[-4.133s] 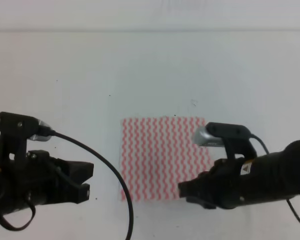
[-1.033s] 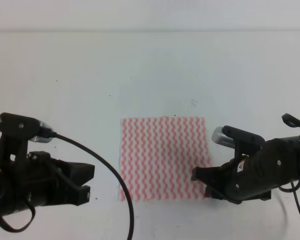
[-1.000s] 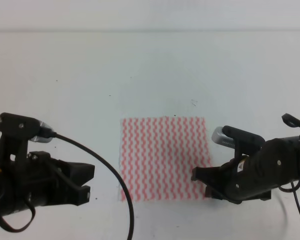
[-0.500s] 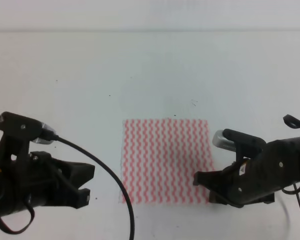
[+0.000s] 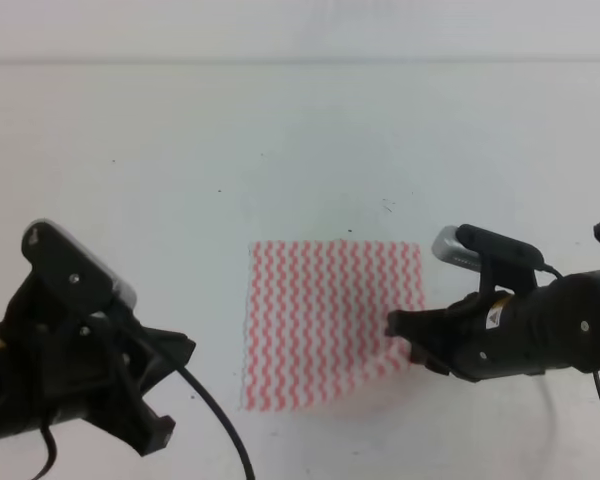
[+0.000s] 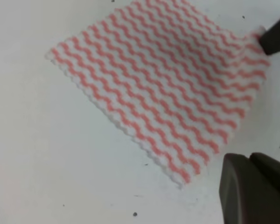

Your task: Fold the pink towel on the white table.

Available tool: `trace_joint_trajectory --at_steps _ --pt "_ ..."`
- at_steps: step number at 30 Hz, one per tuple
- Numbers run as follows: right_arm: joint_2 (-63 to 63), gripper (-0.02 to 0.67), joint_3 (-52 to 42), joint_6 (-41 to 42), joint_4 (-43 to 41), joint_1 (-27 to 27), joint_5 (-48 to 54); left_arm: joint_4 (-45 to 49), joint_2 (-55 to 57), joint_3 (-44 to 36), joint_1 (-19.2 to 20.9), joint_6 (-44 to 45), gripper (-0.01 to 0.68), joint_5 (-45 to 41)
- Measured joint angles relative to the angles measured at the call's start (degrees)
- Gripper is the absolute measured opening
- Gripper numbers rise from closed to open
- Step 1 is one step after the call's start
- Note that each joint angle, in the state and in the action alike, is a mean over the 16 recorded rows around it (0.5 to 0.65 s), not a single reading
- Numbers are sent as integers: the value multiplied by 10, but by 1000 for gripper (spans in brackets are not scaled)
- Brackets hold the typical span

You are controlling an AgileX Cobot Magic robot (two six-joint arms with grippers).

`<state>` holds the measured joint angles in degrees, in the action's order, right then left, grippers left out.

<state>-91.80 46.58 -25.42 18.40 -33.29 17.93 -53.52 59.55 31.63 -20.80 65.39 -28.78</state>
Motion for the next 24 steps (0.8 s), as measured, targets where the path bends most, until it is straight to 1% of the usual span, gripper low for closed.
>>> trace_joint_trajectory --at_steps 6,10,12,16,22,24 --pt "0 -16 0 0 0 0 -34 -11 1 0 0 42 0 -3" --pt "0 -16 0 0 0 0 -54 -24 0 0 0 75 33 -11" --pt "-1 -16 0 0 0 0 -63 -31 0 0 0 89 71 -16" --pt "-5 -16 0 0 0 0 -78 -47 1 0 0 115 169 -26" --pt "-15 -16 0 0 -1 0 -96 -78 3 0 0 178 323 -41" --pt "-18 -16 0 0 -1 0 -102 -90 8 0 0 197 362 -43"
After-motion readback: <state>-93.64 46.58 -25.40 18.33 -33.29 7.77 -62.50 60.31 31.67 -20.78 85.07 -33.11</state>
